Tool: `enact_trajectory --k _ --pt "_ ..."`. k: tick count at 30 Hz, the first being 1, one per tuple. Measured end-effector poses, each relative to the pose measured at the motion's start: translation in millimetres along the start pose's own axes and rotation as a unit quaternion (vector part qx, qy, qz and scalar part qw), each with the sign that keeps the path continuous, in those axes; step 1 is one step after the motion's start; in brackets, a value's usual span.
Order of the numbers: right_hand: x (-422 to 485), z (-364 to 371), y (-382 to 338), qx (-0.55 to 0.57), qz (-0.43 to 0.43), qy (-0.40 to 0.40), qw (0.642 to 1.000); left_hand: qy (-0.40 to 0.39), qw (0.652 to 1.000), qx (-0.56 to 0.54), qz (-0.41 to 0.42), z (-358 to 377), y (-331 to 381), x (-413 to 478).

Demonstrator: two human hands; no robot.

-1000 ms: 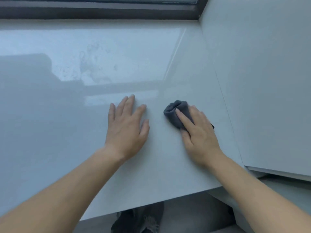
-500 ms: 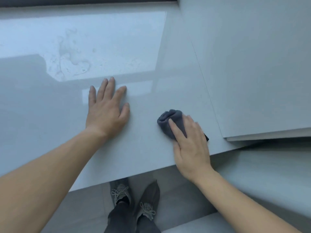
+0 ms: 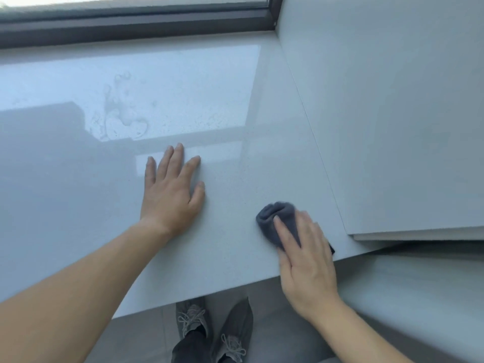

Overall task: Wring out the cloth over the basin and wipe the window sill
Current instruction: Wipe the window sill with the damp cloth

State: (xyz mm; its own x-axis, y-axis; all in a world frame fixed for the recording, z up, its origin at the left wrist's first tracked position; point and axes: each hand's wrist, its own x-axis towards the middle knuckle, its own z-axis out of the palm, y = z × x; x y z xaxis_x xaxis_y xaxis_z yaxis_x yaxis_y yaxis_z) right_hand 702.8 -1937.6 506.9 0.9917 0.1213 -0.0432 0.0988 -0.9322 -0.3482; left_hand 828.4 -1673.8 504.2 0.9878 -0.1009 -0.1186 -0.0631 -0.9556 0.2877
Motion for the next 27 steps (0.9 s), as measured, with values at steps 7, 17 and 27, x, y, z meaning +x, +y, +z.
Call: enact_trajectory --k 7,17,27 --pt "70.7 2.4 -10.6 0.027 -0.055 -0.041 0.997 0.045 0.999 0.012 0.01 -14.6 3.2 41.4" --pt "323.7 2.8 -31.9 0.024 0.008 0.025 0.999 0.033 0.999 -0.004 0.003 -33.2 -18.5 216.2" --pt "458.3 -5.6 -29.6 0.018 -0.16 0.091 0.983 0.029 0.999 0.031 -0.009 -36.0 -16.9 225.7"
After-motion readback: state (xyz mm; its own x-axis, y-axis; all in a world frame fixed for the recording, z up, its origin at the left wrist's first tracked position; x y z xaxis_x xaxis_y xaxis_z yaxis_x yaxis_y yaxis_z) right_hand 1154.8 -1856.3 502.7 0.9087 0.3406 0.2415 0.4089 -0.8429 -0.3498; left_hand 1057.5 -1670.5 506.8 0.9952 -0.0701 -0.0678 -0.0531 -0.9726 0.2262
